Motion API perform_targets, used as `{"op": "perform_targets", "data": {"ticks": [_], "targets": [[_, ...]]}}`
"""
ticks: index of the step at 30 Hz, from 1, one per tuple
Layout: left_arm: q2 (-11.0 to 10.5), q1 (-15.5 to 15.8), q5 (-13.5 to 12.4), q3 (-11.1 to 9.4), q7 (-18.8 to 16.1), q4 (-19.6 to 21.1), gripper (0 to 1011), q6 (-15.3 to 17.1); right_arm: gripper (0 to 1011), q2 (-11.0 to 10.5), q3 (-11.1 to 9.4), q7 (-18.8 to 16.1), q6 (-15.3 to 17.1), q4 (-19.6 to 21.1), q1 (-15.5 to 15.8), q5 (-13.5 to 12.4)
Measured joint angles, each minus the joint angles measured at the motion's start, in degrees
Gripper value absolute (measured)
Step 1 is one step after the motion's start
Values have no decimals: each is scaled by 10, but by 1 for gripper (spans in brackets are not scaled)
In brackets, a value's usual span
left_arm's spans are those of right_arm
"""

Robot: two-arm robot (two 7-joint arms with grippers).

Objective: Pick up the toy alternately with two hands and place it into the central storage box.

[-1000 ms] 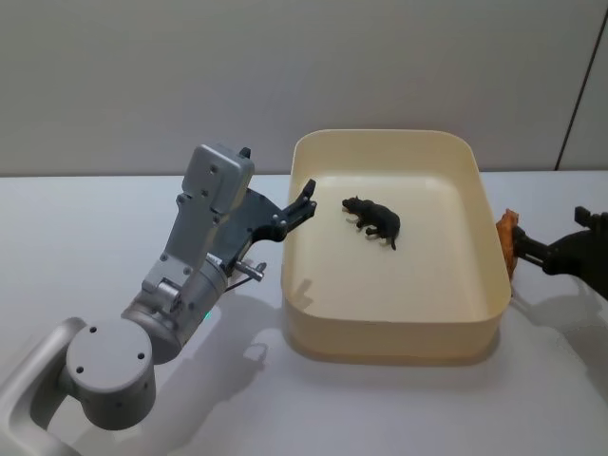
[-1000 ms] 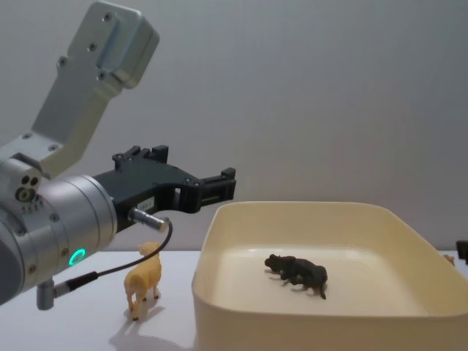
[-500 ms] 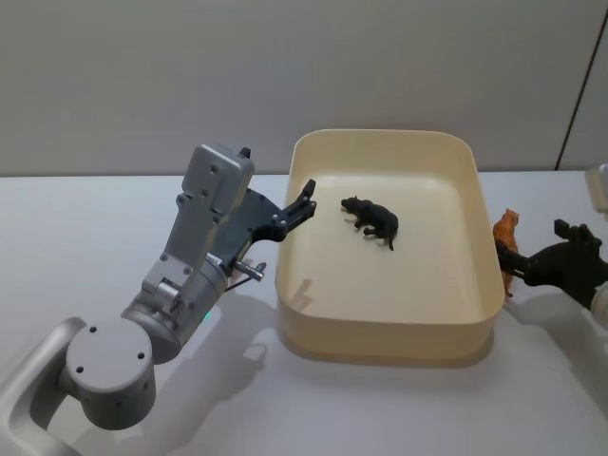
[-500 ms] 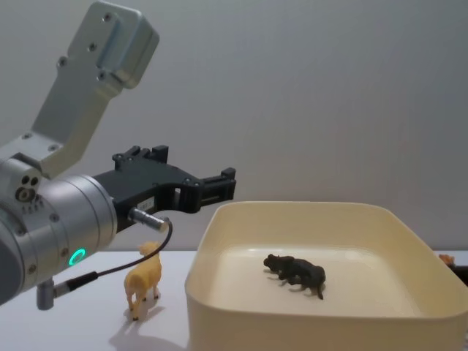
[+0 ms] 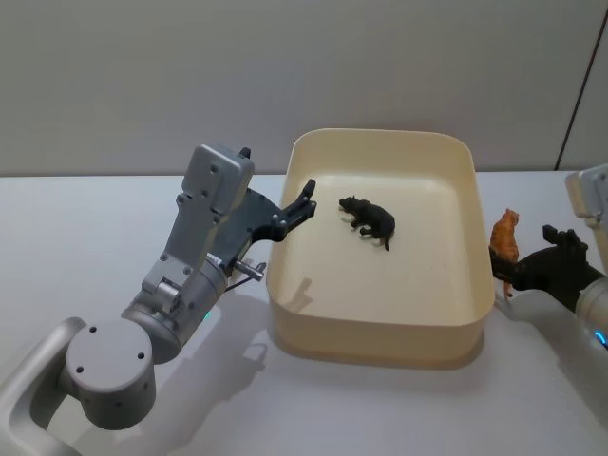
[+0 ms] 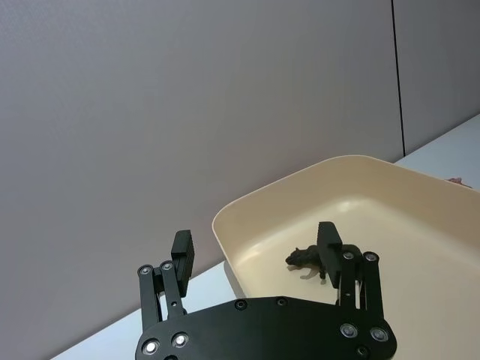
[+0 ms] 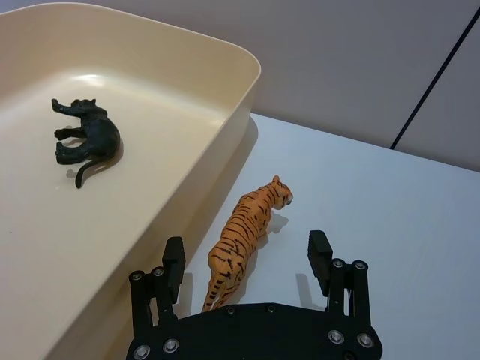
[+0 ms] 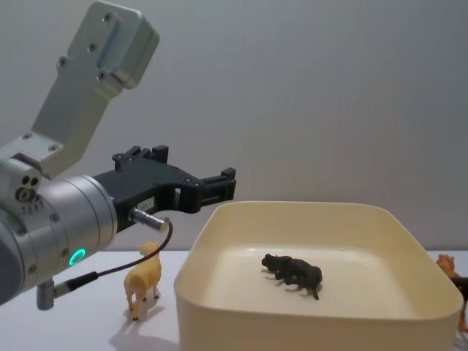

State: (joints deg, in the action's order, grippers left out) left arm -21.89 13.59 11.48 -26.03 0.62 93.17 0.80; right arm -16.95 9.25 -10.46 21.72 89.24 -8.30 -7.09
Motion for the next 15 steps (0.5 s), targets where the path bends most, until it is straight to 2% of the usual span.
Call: {"op": "perform_targets", "data": {"ticks": [15], "targets": [[0,0,0,0,0,0,1001,0,1001,12,7,12,5,-19,-12,15]]}}
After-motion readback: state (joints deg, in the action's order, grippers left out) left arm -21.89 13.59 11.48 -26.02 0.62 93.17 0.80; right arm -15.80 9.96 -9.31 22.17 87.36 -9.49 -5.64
